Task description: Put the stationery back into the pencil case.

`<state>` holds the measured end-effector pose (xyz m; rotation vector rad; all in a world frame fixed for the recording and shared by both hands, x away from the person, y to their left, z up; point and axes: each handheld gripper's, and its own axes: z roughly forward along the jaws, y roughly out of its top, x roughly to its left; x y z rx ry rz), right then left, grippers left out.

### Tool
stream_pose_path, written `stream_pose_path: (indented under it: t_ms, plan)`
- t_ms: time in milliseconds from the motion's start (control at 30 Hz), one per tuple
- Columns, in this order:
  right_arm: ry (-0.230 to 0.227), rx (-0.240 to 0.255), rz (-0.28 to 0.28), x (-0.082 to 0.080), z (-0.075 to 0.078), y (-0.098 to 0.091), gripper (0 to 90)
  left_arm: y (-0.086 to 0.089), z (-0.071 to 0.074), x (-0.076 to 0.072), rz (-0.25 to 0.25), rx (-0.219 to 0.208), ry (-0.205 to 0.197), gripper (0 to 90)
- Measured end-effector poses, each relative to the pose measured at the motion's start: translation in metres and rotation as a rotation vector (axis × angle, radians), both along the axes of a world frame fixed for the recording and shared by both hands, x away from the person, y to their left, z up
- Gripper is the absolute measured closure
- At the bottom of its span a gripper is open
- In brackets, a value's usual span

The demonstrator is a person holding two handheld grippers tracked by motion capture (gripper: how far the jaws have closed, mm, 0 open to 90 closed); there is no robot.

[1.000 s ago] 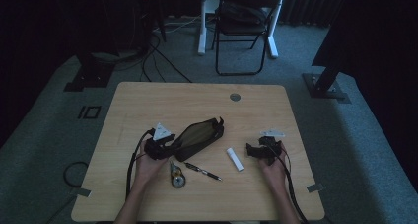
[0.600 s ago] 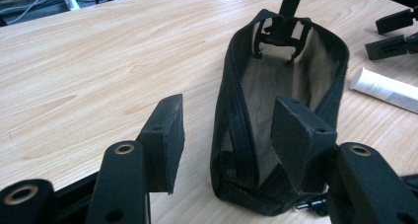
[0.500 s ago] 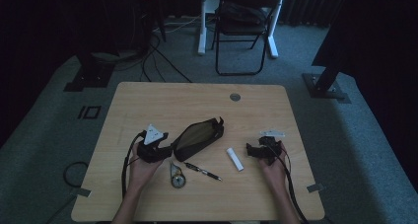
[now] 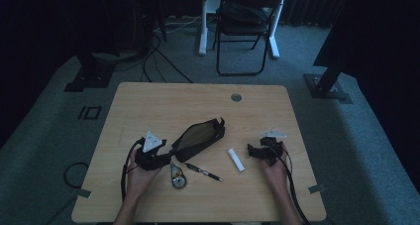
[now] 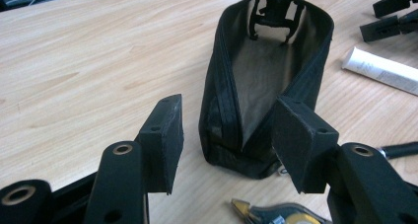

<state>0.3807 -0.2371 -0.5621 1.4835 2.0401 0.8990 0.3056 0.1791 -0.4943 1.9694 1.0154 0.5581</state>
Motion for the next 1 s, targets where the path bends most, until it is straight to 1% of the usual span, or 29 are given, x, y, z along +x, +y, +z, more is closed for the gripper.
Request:
stream_pose_path:
  t_ms: [167,233,267,300,500,600,633,867,933,1000]
  plan:
    - [0.000,0.000,0.000,0.000,0.000,0.000,11.4,0.001,-0.002,-0.005,0.009,0.008,0.008,46.2]
    - [0.000,0.000,0.000,0.000,0.000,0.000,11.4,0.002,-0.003,-0.007,0.013,0.011,0.009,46.3]
    - [0.000,0.000,0.000,0.000,0.000,0.000,11.4,0.002,-0.005,-0.007,0.016,0.021,0.009,46.4]
    - [0.000,0.000,0.000,0.000,0.000,0.000,11.4,0.002,-0.006,-0.008,0.021,0.017,0.010,46.7]
    - [0.000,0.000,0.000,0.000,0.000,0.000,11.4,0.003,-0.014,-0.011,0.032,0.019,0.031,47.4]
    - [0.000,0.000,0.000,0.000,0.000,0.000,11.4,0.005,-0.017,-0.012,0.036,0.031,0.043,48.2]
    - [0.000,0.000,0.000,0.000,0.000,0.000,11.4,0.005,-0.019,-0.012,0.036,0.029,0.047,49.6]
    - [0.000,-0.001,0.000,0.000,0.000,0.000,11.4,0.008,-0.031,-0.010,0.052,0.055,0.088,57.7]
    - [0.000,0.000,0.000,0.000,0.000,0.000,11.4,0.007,-0.036,-0.009,0.053,0.067,0.104,59.3]
    - [0.000,-0.001,0.000,0.000,0.000,0.000,11.4,0.007,-0.038,-0.009,0.054,0.079,0.110,60.5]
